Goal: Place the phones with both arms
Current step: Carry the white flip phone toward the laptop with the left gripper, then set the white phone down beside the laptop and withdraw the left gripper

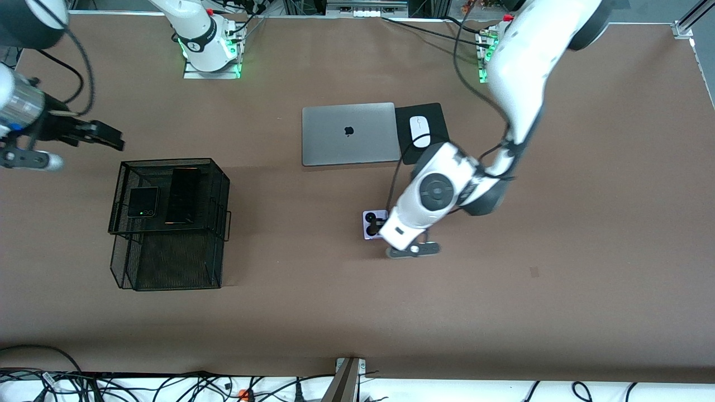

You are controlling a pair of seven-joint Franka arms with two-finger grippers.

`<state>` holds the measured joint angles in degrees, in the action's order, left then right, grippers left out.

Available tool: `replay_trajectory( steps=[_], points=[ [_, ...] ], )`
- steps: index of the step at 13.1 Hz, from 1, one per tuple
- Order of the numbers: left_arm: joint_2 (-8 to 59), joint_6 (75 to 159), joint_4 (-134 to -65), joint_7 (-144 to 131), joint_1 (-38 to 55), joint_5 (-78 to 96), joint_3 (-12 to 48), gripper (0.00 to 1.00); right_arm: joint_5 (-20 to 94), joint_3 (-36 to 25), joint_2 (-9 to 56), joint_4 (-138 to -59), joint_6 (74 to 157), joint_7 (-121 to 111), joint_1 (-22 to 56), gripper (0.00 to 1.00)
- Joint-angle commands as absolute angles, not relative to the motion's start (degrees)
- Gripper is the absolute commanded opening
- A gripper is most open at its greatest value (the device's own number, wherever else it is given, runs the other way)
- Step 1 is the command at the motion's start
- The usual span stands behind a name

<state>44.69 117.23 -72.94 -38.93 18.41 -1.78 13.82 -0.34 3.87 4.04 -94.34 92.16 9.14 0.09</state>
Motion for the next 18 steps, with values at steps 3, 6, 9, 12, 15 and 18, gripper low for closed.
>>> replay_trajectory(
  steps=[3, 6, 9, 12, 15, 18],
  points=[
    [32.8, 104.3, -75.5, -27.3, 6.3, -1.5, 13.7, 1.00, -0.3, 13.1, 8.4, -93.3, 97.6, 18.9, -0.8, 1.00],
    [28.4, 98.7, -75.4, -14.8, 1.0, -7.9, 13.0, 1.00, -3.1, 18.3, 13.7, -93.2, 103.2, 32.5, 4.1, 1.00],
    [20.9, 91.4, -75.3, -6.1, -2.9, -9.5, 12.8, 1.00, -9.1, 20.9, 24.3, -87.5, 109.3, 50.7, 13.1, 1.00],
    [14.2, 84.8, -75.5, 1.0, -7.5, -8.4, 13.2, 1.00, -15.8, 20.8, 37.1, -74.2, 109.6, 60.1, 23.1, 1.00],
    [10.3, 84.0, -80.3, 13.1, -10.7, -2.6, 10.7, 1.00, -19.7, 20.5, 48.8, -62.2, 112.3, 60.0, 31.3, 1.00],
    [-0.2, 99.7, -96.9, 8.7, -3.5, -1.8, 0.6, 1.00, -25.6, 20.3, 54.0, -61.5, 120.2, 60.1, 35.3, 1.00]
  ],
)
